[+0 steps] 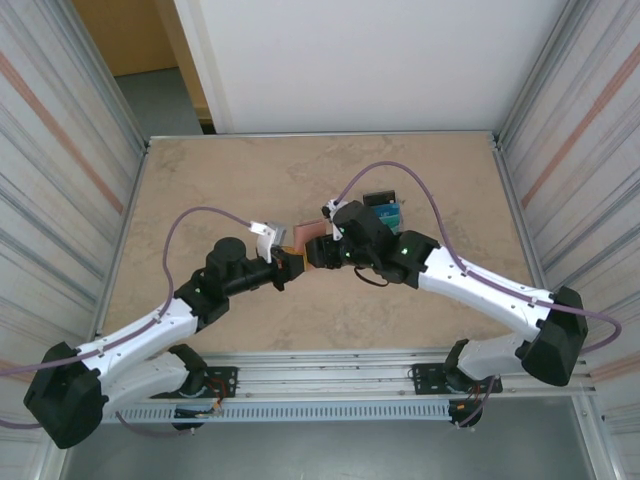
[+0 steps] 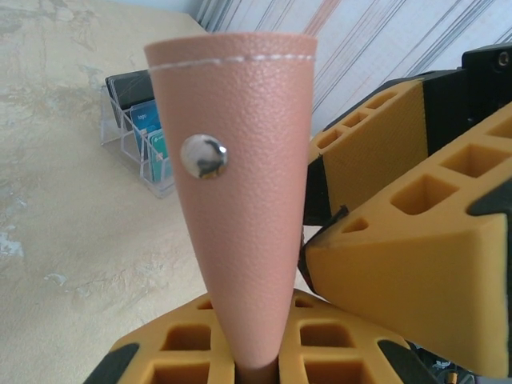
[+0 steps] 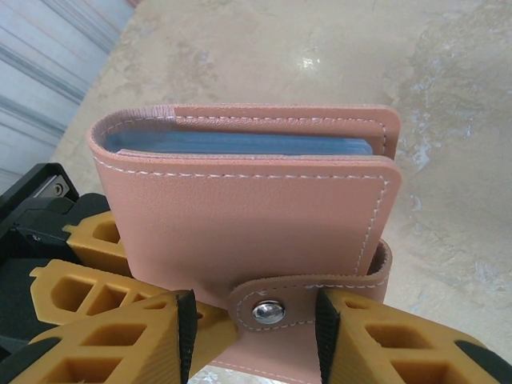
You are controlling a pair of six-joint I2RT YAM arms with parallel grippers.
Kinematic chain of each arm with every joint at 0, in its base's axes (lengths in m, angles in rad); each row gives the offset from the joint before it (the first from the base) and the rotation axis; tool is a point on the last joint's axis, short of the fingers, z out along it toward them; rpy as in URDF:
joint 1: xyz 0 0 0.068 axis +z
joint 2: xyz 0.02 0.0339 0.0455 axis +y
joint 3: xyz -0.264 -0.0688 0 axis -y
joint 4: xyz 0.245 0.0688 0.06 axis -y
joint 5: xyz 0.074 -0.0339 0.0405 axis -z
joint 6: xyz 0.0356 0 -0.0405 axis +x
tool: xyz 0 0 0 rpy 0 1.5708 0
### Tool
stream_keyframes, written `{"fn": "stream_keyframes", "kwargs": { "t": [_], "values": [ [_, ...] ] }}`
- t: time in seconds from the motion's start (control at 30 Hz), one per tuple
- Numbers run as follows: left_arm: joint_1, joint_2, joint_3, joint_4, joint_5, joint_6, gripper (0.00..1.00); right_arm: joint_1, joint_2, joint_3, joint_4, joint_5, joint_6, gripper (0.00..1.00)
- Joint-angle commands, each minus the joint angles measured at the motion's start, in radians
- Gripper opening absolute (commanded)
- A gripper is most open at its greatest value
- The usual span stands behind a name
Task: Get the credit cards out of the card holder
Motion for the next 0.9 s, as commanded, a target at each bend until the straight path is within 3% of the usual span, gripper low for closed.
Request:
{"fn": "stream_keyframes", "kwargs": {
  "t": [0.0, 0.27, 0.87],
  "values": [
    [-0.010, -0.010, 0.029, 0.067, 0.079, 0.000, 0.00, 0.007, 0.031, 0.042, -0.011, 0.047, -0.009, 0.42],
    [-0.010, -0.012, 0.027, 0.056, 0.059, -0.001, 0.00, 0.007, 0.030, 0.046, -0.052, 0.109, -0.006, 0.20],
    [-0.010, -0.003, 0.027, 0.042, 0.031, -0.018, 0.00, 0.006, -0.042, -0.008, -0.020, 0.113, -0.018, 0.05]
  ]
}}
